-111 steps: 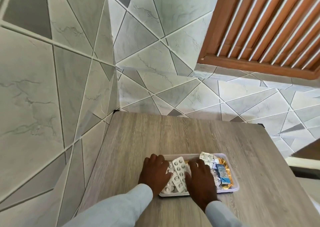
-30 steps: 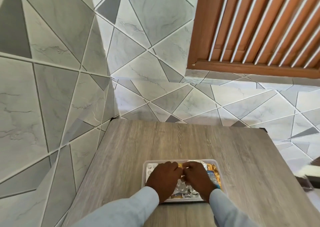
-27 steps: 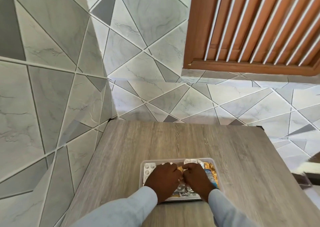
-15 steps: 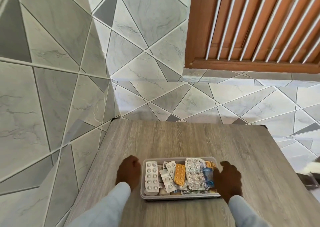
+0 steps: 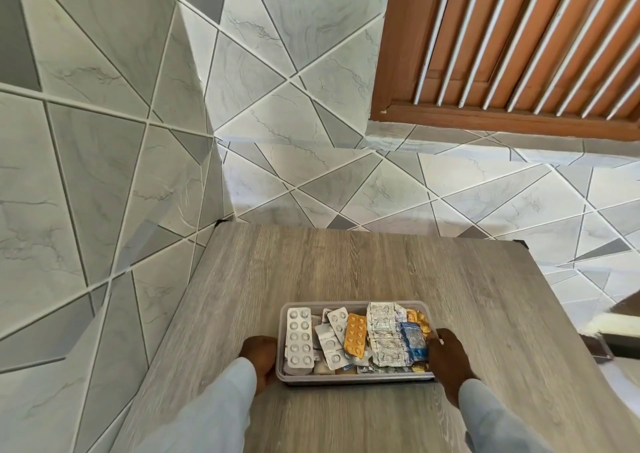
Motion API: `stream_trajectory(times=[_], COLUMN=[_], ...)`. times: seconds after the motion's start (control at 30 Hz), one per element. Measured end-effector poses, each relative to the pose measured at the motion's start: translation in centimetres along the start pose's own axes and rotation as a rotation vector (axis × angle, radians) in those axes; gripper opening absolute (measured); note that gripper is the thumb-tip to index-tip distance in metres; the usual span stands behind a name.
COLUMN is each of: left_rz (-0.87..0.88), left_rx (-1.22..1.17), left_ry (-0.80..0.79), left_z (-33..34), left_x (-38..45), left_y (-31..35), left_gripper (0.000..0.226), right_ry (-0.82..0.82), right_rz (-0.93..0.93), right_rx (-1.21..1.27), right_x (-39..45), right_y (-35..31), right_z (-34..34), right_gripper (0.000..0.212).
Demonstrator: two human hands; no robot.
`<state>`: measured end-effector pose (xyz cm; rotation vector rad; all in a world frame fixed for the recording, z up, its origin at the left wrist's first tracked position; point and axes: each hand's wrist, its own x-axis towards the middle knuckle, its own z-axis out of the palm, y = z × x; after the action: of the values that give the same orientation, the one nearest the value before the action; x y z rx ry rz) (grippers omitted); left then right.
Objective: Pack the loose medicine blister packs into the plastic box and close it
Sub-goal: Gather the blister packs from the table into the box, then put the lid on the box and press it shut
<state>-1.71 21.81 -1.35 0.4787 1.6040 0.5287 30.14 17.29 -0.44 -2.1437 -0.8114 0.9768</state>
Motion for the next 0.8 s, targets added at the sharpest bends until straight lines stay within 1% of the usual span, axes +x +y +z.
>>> stream_trajectory(times=[0.13, 0.23, 0.33, 0.43, 0.5, 0.53, 0.67, 0.8], left_rz=[0.023, 0.035, 0.062, 0.118, 0.181, 0.215, 0.362, 0.492], left_rx=[-0.034, 0.002, 0.039, -0.031, -0.071, -0.049, 0.125, 0.389], left_ry=[-0.027, -0.073, -0.045, 0.057, 0.189, 0.26, 0.484, 0.597], left_z=[0.2, 0.5, 0.6, -0.6, -2.9, -4.4, -10.9, -13.4], left_x=[-0.3, -0.3, -0.4, -0.4, -0.6, -0.8, -2.0, -5.4], left_y=[0.4, 0.3, 0.5, 2.2, 4.1, 5.2, 11.0, 16.7], left_gripper=[0.015, 0.018, 0.02, 0.024, 0.024, 0.023, 0.032, 0.033], right_ry=[-0.018, -0.01, -0.011, -0.002, 0.012, 0.014, 0.036, 0.077], right_rz=[0.028, 0.023, 0.011, 0.0, 0.007, 0.014, 0.014, 0.005], right_rx=[0.045, 0.08, 0.102, 0.107, 0.123, 0.129, 0.119, 0.041], right_x=[0.8, 0.9, 1.0, 1.5, 1.6, 1.6, 1.9, 2.1], right_y=[0.7, 0.2, -0.5, -0.8, -1.3, -1.6, -2.2, -1.9], right_z=[-0.1, -0.3, -0.6, -0.9, -1.3, -1.5, -1.8, -1.0], right_gripper=[0.019, 0.019, 0.02, 0.02, 0.021, 0.022, 0.019, 0.017])
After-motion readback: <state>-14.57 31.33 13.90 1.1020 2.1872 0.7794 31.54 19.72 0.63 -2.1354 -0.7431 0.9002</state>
